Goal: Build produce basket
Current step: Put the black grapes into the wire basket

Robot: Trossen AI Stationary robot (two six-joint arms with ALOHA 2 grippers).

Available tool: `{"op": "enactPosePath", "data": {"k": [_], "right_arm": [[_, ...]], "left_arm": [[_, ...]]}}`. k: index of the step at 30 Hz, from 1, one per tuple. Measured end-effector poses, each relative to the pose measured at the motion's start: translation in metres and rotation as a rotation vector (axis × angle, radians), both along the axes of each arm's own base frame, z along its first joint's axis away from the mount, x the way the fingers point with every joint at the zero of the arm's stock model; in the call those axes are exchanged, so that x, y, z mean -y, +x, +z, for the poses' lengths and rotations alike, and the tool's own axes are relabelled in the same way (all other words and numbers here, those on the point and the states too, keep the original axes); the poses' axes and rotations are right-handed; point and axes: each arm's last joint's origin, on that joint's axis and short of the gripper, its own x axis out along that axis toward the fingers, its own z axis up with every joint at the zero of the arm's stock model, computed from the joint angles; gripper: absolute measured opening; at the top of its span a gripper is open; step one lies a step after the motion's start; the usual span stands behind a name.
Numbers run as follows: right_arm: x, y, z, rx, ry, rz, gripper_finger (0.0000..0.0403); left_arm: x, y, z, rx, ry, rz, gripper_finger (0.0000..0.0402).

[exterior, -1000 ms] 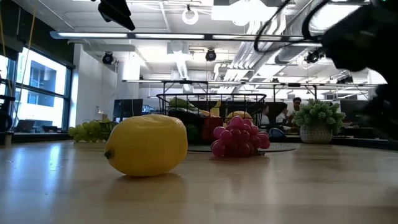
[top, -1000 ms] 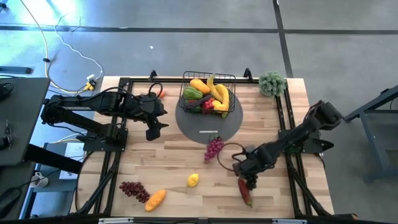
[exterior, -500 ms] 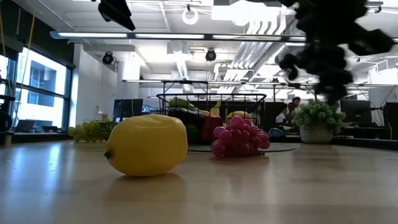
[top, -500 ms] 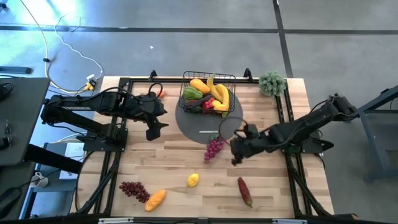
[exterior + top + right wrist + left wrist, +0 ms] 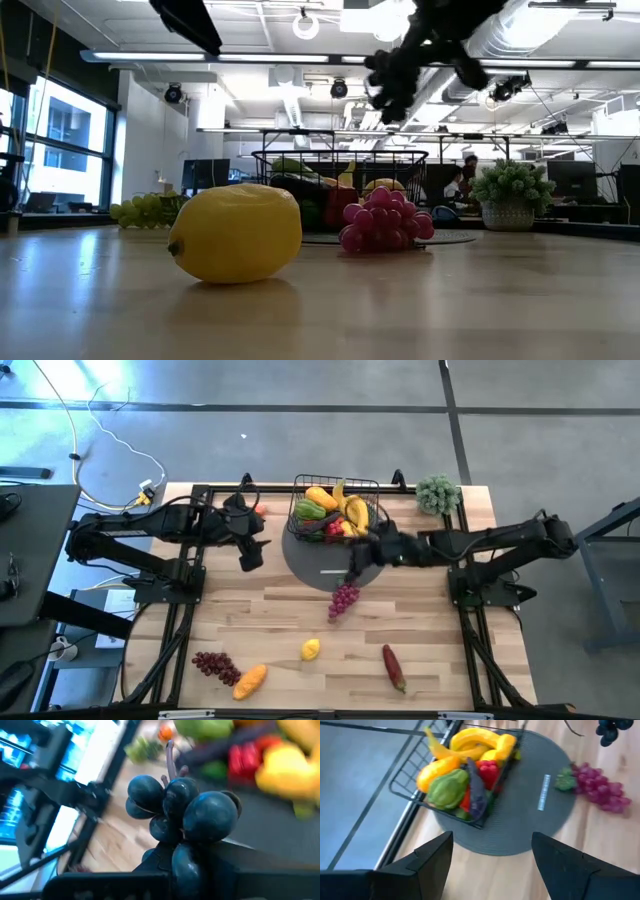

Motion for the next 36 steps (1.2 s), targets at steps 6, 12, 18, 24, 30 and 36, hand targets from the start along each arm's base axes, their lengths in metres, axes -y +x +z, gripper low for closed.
{"op": "enactPosePath", "data": {"k": [6,12,18,24,30,36], "right_arm": [[0.040,0.006,0.012,0.090,-0.126,0.014,0.0002],[0.082,0.002,0.019,0.104,-0.243,0.003,0.0002],[0.119,-0.011,0.018,0.044,-0.338,-0.014,0.0002],[0.150,-0.014,0.002,-0.019,-0.321,0.011,0.0002],[0.173,-0.008,-0.026,-0.062,-0.189,0.022,0.0002],[0.185,-0.006,-0.044,-0.077,-0.089,0.034,0.0002]], "left_arm": [[-0.014,-0.004,0.000,-0.002,0.014,0.080,0.0259],[-0.027,-0.008,0.000,-0.002,0.014,0.146,0.0259],[-0.038,-0.012,0.000,-0.002,0.014,0.207,0.0259],[-0.048,-0.017,0.000,-0.002,0.013,0.261,0.0259],[-0.056,-0.021,0.000,-0.001,0.012,0.306,0.0259],[-0.065,-0.026,0.000,-0.001,0.012,0.357,0.0259]]}}
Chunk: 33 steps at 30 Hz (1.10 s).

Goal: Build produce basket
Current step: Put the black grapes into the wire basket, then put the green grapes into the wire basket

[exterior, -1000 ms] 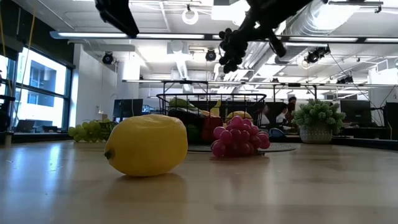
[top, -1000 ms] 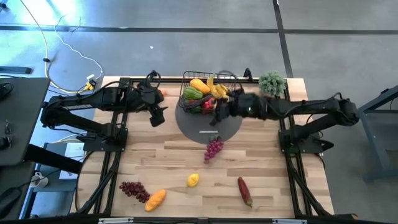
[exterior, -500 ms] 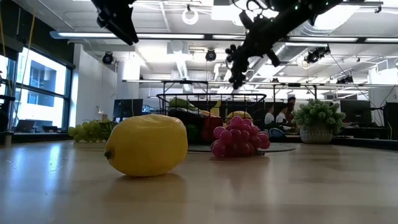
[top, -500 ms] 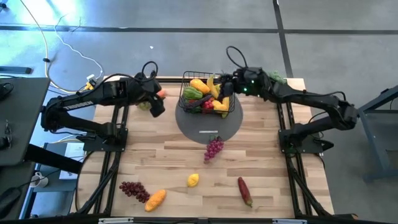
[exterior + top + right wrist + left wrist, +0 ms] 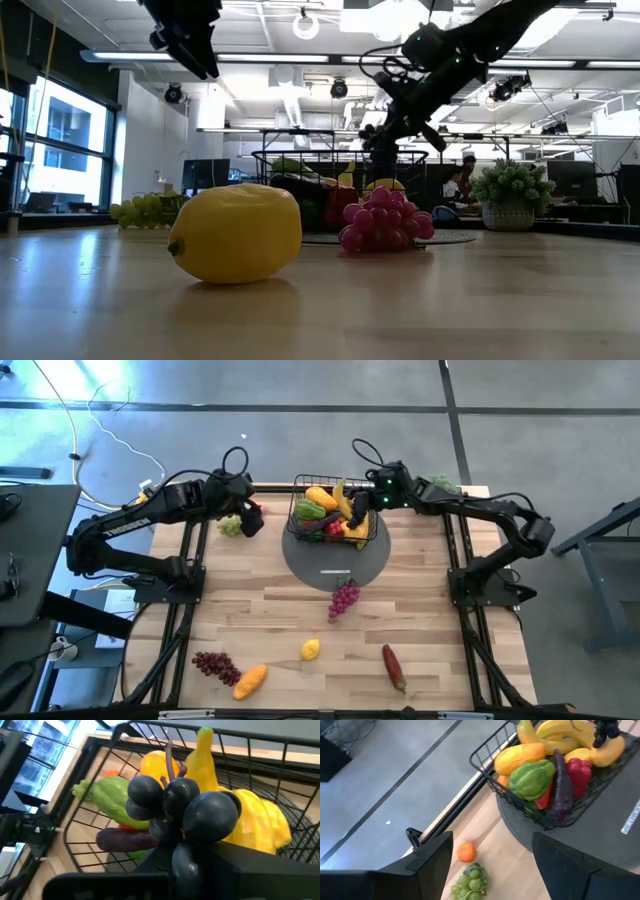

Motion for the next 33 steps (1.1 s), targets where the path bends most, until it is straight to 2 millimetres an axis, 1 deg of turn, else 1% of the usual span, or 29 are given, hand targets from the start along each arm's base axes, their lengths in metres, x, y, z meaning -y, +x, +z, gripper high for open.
{"op": "enactPosePath", "data": {"k": [6,9,12,19,22,24,26,33], "right_arm": [[0.007,-0.003,-0.008,-0.043,0.023,-0.015,0.0002],[0.009,-0.006,-0.009,-0.061,0.008,-0.008,0.0012],[0.013,-0.008,-0.009,-0.068,-0.003,-0.009,0.0042],[0.022,-0.016,-0.009,-0.090,-0.041,-0.040,0.0139],[0.028,-0.022,-0.008,-0.075,-0.027,-0.043,0.0165],[0.031,-0.026,-0.006,-0.057,-0.022,-0.039,0.0173],[0.033,-0.030,-0.002,-0.050,-0.029,-0.044,0.0176],[0.036,-0.037,0.014,-0.014,-0.138,-0.027,0.0177]], "left_arm": [[-0.011,-0.007,0.000,-0.002,0.000,0.060,0.0259],[-0.015,-0.011,0.000,-0.003,0.000,0.088,0.0259],[-0.019,-0.014,0.000,-0.003,-0.006,0.107,0.0259],[-0.027,-0.021,-0.001,0.001,-0.016,0.152,0.0259],[-0.031,-0.025,-0.002,0.012,-0.060,0.153,0.0259],[-0.034,-0.029,-0.005,0.017,-0.094,0.155,0.0259],[-0.036,-0.031,-0.013,0.010,-0.129,0.163,0.0259],[-0.048,-0.043,-0.036,-0.018,-0.176,0.233,0.0259]]}}
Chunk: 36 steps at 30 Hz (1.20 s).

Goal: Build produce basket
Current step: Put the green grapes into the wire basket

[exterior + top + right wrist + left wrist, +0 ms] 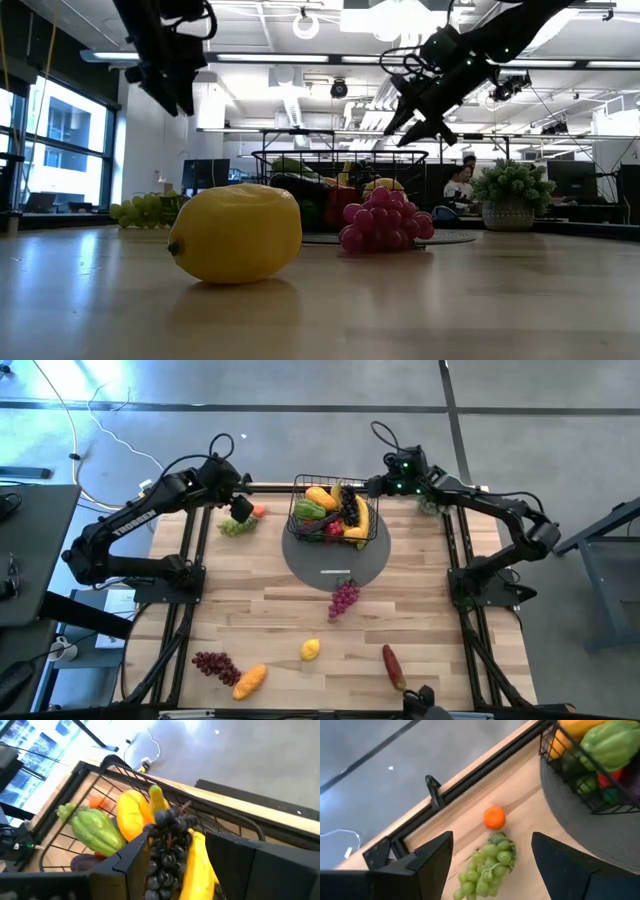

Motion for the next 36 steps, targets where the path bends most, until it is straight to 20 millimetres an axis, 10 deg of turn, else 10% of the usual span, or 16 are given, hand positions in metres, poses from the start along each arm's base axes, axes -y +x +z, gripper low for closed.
{"op": "enactPosePath", "data": {"k": [36], "right_arm": [[0.000,0.001,0.003,0.036,0.005,-0.018,0.0177]], "left_arm": [[-0.070,0.036,-0.150,-0.435,-0.587,-0.069,0.0259]]}}
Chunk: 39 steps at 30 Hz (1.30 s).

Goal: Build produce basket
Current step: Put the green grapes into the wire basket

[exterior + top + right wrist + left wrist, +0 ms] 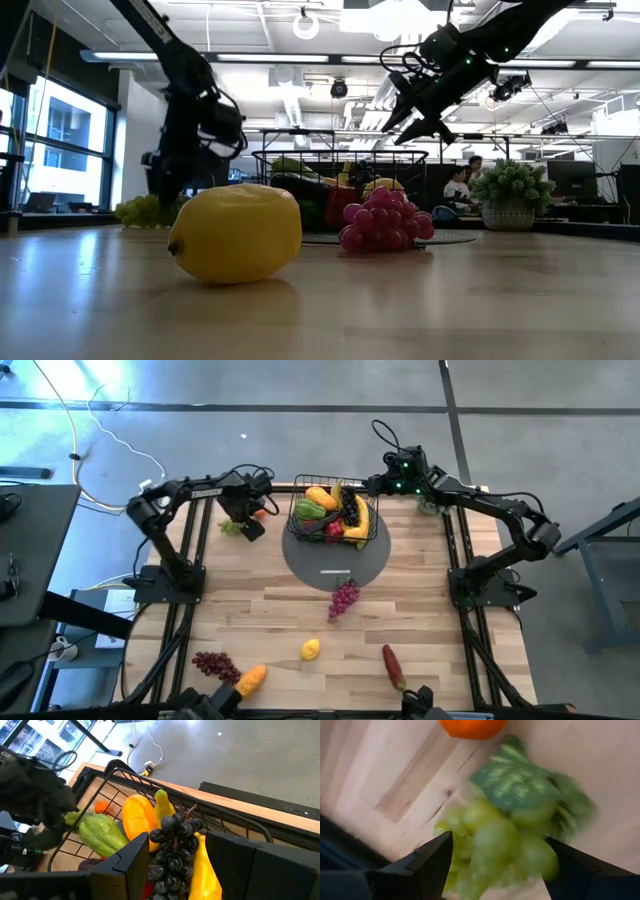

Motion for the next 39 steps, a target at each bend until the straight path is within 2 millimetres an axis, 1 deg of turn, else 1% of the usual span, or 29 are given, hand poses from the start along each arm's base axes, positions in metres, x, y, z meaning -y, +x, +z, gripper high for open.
{"op": "enactPosePath", "data": {"k": [4,8,11,19,21,23,26,30,35,39], "right_arm": [[0.000,0.000,0.000,0.001,0.000,-0.001,0.0177],[0.000,0.000,0.000,0.011,0.015,-0.011,0.0177],[0.000,0.000,0.000,0.012,0.014,-0.011,0.0177],[0.000,0.000,0.000,0.012,0.013,-0.011,0.0177],[0.000,0.000,0.000,0.011,0.013,-0.010,0.0177],[0.000,0.000,0.000,0.011,0.013,-0.010,0.0177],[0.000,0.000,0.000,0.011,0.012,-0.010,0.0177],[0.000,0.000,0.000,0.011,0.012,-0.009,0.0177],[0.000,0.000,0.000,0.008,0.006,-0.004,0.0177],[0.000,0.000,0.000,0.007,0.006,-0.004,0.0177]], "left_arm": [[-0.005,0.003,-0.017,-0.060,0.003,0.010,0.0258],[-0.005,0.007,-0.020,-0.083,-0.012,-0.005,0.0237],[-0.004,0.008,-0.020,-0.076,-0.024,-0.006,0.0201],[-0.001,0.007,-0.019,-0.091,-0.044,-0.011,0.0077],[-0.001,0.008,-0.017,-0.094,-0.052,-0.002,0.0056],[-0.002,0.010,-0.013,-0.091,-0.055,0.010,0.0047],[-0.003,0.013,-0.001,-0.050,-0.050,0.016,0.0045],[-0.003,0.015,0.024,0.028,-0.019,0.058,0.0048],[0.000,0.012,0.064,0.109,0.082,0.104,0.0047],[0.006,0.010,0.104,0.267,0.170,0.135,0.0047]]}}
